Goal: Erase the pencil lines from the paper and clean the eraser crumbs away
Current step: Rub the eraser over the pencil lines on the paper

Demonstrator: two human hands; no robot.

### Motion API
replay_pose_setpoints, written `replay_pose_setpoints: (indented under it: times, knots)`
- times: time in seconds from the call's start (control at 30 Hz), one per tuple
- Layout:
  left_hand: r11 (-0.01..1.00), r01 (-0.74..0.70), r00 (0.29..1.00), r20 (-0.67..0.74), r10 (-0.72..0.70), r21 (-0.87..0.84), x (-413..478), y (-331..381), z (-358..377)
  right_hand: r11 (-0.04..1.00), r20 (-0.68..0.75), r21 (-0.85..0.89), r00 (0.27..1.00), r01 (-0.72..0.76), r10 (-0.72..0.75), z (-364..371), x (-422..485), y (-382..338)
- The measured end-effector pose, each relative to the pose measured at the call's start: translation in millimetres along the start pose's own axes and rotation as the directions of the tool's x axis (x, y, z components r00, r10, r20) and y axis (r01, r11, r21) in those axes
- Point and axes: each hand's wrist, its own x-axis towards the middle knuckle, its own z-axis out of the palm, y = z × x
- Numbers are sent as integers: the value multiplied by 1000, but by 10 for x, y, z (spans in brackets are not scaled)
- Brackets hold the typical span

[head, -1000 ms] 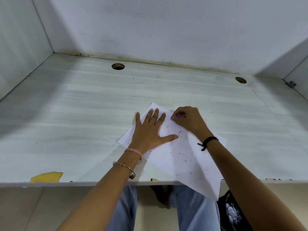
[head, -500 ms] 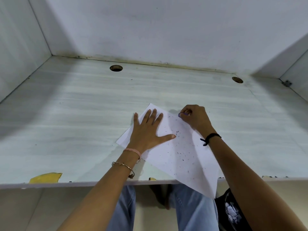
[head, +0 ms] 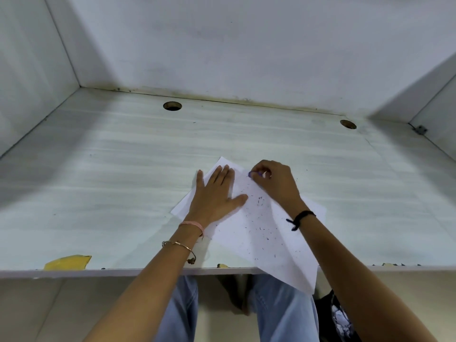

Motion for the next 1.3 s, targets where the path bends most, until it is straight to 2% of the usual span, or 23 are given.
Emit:
replay_pose_setpoints:
  times: [0.07, 0.1, 0.17, 0.2, 0.23, 0.33, 0.47, 0.57, 0.67, 0.9, 1.0, 1.13, 1.3]
  knots:
    - [976, 2, 998, -67, -16, -216, -8, -10, -42, 992, 36, 123, 999, 18, -22, 108, -162, -105]
    - [919, 17, 995, -88, -56, -393, -34, -28, -75, 986, 67, 167, 997, 15, -27, 172, -236, -140]
    - [715, 84, 989, -32, -147, -694, -124, -81, -168, 984, 130, 178, 991, 22, -45, 287, -333, -177]
    - [656, 103, 986, -7, -164, -748, -179, -132, -211, 986, 146, 165, 988, 27, -51, 328, -357, -178]
    - [671, 97, 988, -12, -156, -735, -230, -190, -243, 988, 148, 153, 988, 26, -49, 346, -360, -176]
    - [815, 39, 995, -50, -82, -577, -429, -399, -308, 991, 132, 131, 991, 0, -17, 336, -324, -181]
    - [953, 7, 1000, 13, -3, -303, -750, -541, -329, 993, 121, 120, 993, -20, 5, 310, -280, -232]
    - [996, 43, 992, 123, -32, -84, -862, -457, -288, 989, 134, 143, 990, 25, -44, 352, -339, -361]
    - [993, 101, 989, 103, -106, 59, -864, -347, -179, 991, 198, 104, 975, 83, -102, 435, -437, -489]
    - [995, 77, 995, 50, -80, 67, -894, -413, -163, 994, 251, -19, 963, 110, -102, 420, -420, -591]
    - [996, 73, 997, 7, -74, 54, -912, -443, -143, 992, 280, 7, 952, 126, -123, 416, -495, -682]
    - [991, 62, 998, 11, -64, 116, -889, -447, -130, 982, 420, 70, 887, 178, -191, 413, -625, -789]
    - [995, 75, 997, 19, -76, 67, -908, -436, -137, 993, 288, 8, 951, 118, -115, 384, -442, -735]
